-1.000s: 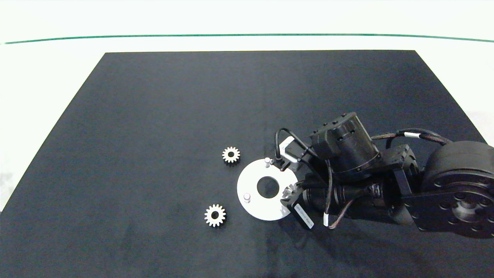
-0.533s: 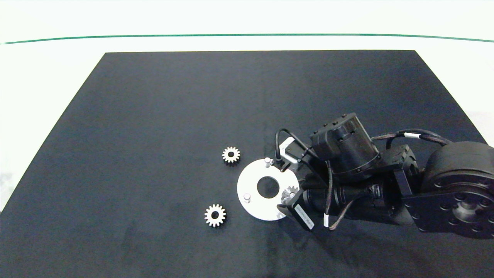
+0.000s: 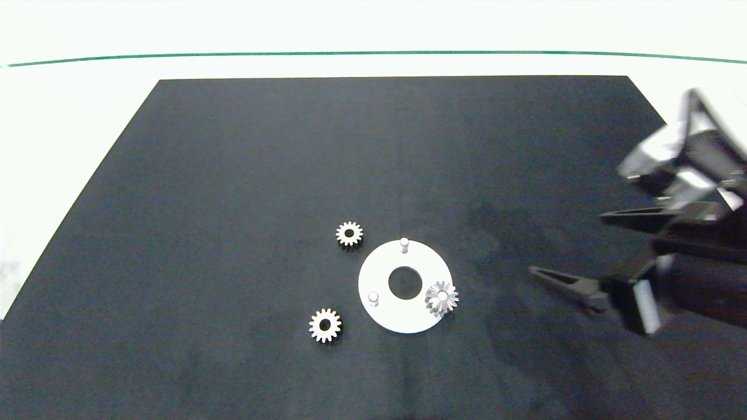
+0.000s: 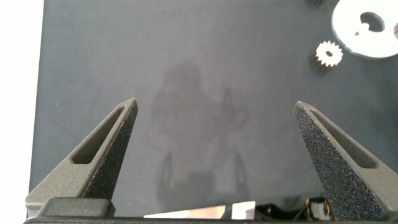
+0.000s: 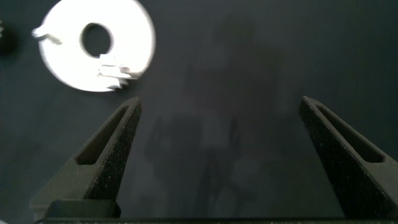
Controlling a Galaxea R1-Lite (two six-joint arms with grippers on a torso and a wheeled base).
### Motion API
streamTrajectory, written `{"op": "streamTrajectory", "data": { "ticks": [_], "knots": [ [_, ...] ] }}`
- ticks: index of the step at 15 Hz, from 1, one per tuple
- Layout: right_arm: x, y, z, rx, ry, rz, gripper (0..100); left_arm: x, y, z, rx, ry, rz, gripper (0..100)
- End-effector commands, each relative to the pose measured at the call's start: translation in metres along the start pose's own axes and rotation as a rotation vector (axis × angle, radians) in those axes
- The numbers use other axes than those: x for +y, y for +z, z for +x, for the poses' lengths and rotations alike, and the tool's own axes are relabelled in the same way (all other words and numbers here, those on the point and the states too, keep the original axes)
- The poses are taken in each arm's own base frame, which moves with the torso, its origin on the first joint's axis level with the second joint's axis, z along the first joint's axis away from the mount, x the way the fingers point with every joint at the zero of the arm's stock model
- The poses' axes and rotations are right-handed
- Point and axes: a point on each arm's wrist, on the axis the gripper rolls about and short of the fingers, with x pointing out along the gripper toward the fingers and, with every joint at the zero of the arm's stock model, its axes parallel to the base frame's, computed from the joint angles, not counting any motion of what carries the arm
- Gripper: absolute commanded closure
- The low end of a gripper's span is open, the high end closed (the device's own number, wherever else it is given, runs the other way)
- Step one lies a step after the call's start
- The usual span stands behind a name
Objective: Install three planetary gears onto the carrier pins
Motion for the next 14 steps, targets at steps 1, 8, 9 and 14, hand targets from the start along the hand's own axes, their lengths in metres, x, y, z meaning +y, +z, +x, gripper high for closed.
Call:
{"op": "streamTrajectory", "data": {
  "ticks": [1,8,9,14],
  "knots": [
    [-0.044,-0.111,-0.134,-0.212,-0.441,0.193,0,0.000,-0.007,0.000,0.006,0.002,0.028,0],
    [-0.004,-0.176,-0.193,-0.314,-0.783,0.283,0,0.000,-0.025,0.009,0.035,-0.066,0.111,0],
    [-0.002,-0.179,-0.195,-0.317,-0.789,0.285,0,0.000,-0.028,0.014,0.043,-0.095,0.118,0],
    [-0.005,-0.163,-0.206,-0.318,-0.813,0.294,0,-0.005,-0.036,0.052,0.059,-0.240,0.184,0]
  ]
}}
